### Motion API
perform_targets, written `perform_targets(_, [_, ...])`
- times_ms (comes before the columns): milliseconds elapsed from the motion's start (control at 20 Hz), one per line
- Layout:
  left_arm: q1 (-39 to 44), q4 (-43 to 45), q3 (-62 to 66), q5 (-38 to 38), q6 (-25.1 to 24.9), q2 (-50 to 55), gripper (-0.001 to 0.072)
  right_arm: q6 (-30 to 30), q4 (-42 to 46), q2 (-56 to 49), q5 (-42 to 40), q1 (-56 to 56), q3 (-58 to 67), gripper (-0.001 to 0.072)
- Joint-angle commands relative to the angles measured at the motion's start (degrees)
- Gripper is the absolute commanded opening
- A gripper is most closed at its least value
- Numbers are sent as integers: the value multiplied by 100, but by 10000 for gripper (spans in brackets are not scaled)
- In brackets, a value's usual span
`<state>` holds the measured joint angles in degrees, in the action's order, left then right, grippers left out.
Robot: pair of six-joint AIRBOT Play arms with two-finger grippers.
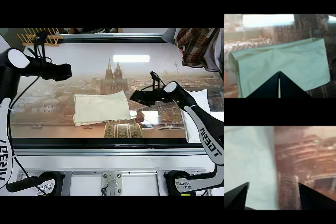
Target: Fold the clothes and pants, and hang the long-sleeved shirts on hangers.
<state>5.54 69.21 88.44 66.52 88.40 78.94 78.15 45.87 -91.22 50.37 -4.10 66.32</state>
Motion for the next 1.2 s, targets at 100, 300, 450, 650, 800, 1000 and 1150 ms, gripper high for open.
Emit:
perform_targets(100, [452,20,-428,-275,-15,-131,7,-1106,-1742,-706,155,247,-219,678])
perform_targets(300, [457,-22,-428,-262,-11,-131,7,-1224,-2026,-1228,114,-387,157,677])
perform_targets(450, [457,-24,-428,-181,-11,-131,7,-1224,-2024,-1475,109,-857,448,674])
perform_targets(650, [457,-22,-428,-92,-11,-131,7,-1637,-2013,-1495,164,-1064,549,102])
perform_targets(800, [457,-22,-428,-9,-11,-131,7,-1648,-1447,-1217,262,-769,787,8])
perform_targets(1000, [459,-22,-428,-9,-11,-131,7,-291,669,-273,262,551,1263,8])
perform_targets(1150, [459,-24,-431,-9,-9,-131,6,505,1377,345,232,1943,1370,8])
